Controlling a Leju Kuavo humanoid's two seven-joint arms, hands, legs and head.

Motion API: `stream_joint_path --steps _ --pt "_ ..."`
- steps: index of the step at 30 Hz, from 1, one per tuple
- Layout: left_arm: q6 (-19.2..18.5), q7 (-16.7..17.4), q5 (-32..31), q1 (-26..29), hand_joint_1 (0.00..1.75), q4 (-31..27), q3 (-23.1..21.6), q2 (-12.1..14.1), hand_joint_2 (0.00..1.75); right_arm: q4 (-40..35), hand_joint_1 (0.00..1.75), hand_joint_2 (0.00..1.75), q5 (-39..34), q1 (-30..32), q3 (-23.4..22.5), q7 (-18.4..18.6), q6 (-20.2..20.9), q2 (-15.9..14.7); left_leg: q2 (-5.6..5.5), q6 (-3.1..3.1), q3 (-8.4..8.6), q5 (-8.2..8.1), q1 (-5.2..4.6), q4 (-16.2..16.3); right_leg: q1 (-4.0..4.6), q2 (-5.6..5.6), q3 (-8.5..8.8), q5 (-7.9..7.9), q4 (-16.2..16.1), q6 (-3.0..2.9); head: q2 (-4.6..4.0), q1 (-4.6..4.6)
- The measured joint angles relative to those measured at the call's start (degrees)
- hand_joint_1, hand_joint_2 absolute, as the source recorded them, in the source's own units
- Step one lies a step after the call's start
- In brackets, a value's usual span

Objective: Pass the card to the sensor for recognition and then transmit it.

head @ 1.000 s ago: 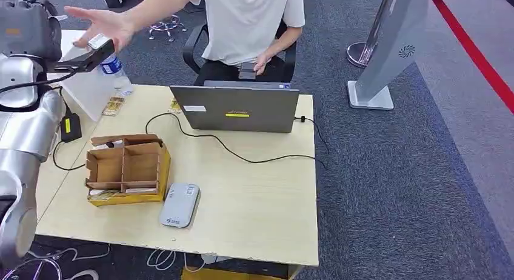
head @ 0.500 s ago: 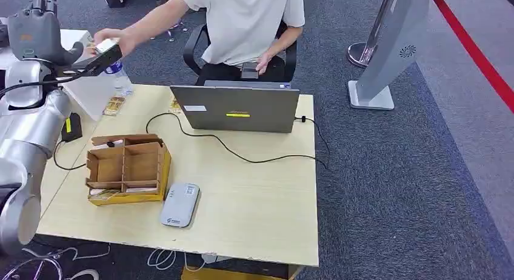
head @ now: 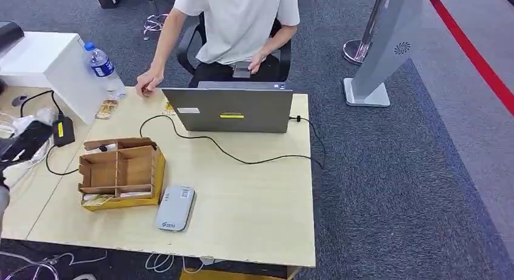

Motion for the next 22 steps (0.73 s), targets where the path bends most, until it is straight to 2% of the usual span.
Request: stream_joint_path --steps 3,4,5,7,9,11,13,14,15,17,18,20,21,22 --pt "-7.0 -5.5 11.9 4.4 0.00 5.3 13.6 0.1 1.75 0.0 0.00 0.00 0.3 0.1 -1.1 -0.6 -0.1 0.0 -0.08 0.01 0.00 -0.03 0.04 -0.1 0.04 -0.10 0.03 -0.09 0.0 -0.04 0.00 -0.04" --pt "-9.3 -7.3 15.5 4.9 0.00 9.5 18.6 0.4 1.75 0.0 0.00 0.00 0.6 0.1 -1.4 -0.9 -0.1 0.0 -0.09 -0.06 -0.04 -0.09 0.07 -0.1 0.09 -0.12 0.06 -0.14 0.0 -0.11 0.00 0.02" --pt "-11.3 -7.2 19.0 5.2 0.00 13.2 22.6 0.7 1.75 0.0 0.00 0.00 0.9 0.1 -1.6 -1.2 -0.1 -0.1 -0.09 -0.10 0.02 -0.11 0.07 -0.1 0.13 -0.13 0.08 -0.17 0.0 -0.14 0.00 0.00" --pt "-14.6 -7.8 26.9 5.4 0.00 24.4 32.2 1.3 1.75 0.0 0.00 0.00 1.5 0.2 -2.2 -1.9 0.0 -0.2 -0.08 -0.08 0.17 -0.17 0.04 -0.1 0.13 -0.16 0.16 -0.19 0.0 -0.15 0.00 0.00" --pt "-13.0 -7.8 31.9 6.2 0.00 33.2 39.6 1.0 1.75 0.0 0.00 0.00 2.2 0.3 -2.5 -2.5 0.3 -0.3 -0.27 -0.06 0.18 -0.19 0.06 -0.1 0.14 -0.31 0.27 -0.30 0.0 -0.12 0.00 -0.26" --pt "-11.1 -7.1 36.3 6.3 0.00 40.7 46.1 -1.1 1.75 0.0 0.00 0.00 2.7 0.1 -2.6 -3.0 0.3 -0.6 -0.67 -0.04 0.22 -0.19 -0.04 -0.1 0.05 -0.72 0.41 -0.44 -0.1 -0.03 0.00 -0.20" --pt "-12.2 -2.7 41.4 6.6 0.00 46.4 52.1 -3.9 1.75 0.0 0.00 0.00 3.8 0.0 -2.6 -3.2 0.6 -0.7 -1.10 0.02 0.24 -0.18 -0.09 -0.1 -0.02 -1.09 0.49 -0.55 -0.1 0.11 0.00 -0.15" --pt "-12.2 -1.7 43.1 6.7 0.00 48.4 54.5 -5.4 1.75 0.0 0.00 0.00 4.3 -0.2 -2.6 -3.3 0.6 -0.8 -1.23 0.06 0.24 -0.21 -0.08 -0.1 -0.02 -1.25 0.55 -0.57 -0.2 0.13 0.00 -0.18" --pt "-11.3 -1.3 43.2 6.8 0.00 50.1 56.6 -6.9 1.75 0.0 0.00 0.00 4.5 -0.3 -2.6 -3.4 0.7 -0.9 -1.34 0.07 0.26 -0.21 -0.10 -0.1 -0.04 -1.38 0.62 -0.58 -0.2 0.15 0.00 -0.02" --pt "-7.2 -1.1 41.5 6.9 0.00 53.2 59.3 -10.9 1.75 0.0 0.00 0.00 5.1 -0.6 -2.6 -3.4 0.7 -1.0 -1.38 0.15 0.26 -0.17 -0.18 -0.1 -0.13 -1.41 0.68 -0.57 -0.3 0.17 0.00 0.02" --pt "-6.1 -0.8 40.6 7.0 0.00 54.4 59.5 -12.3 1.75 0.0 0.00 0.00 5.3 -0.7 -2.6 -3.4 0.7 -1.1 -1.39 0.23 0.25 -0.22 -0.13 0.0 -0.11 -1.43 0.72 -0.55 -0.3 0.19 0.00 -0.09" --pt "-5.3 0.5 37.8 7.0 0.00 56.3 59.6 -14.7 1.75 0.0 0.00 0.00 5.4 -0.8 -2.6 -3.6 0.8 -1.2 -1.39 0.28 0.30 -0.26 -0.14 0.1 -0.08 -1.44 0.81 -0.53 -0.3 0.24 0.00 0.33" --pt "-5.4 2.0 34.1 6.9 0.00 57.5 59.2 -16.8 1.75 0.0 0.00 1.75 5.5 -0.8 -2.6 -4.1 1.2 -1.2 -1.38 0.32 0.31 -0.26 -0.23 0.1 -0.17 -1.45 0.91 -0.51 -0.3 0.27 0.00 0.11" --pt "-5.7 2.6 31.7 7.0 0.00 57.9 58.5 -17.9 1.75 0.0 0.00 1.75 5.6 -0.8 -2.6 -4.3 1.4 -1.2 -1.34 0.38 0.32 -0.23 -0.22 0.1 -0.17 -1.42 0.91 -0.48 -0.3 0.33 0.00 0.09"
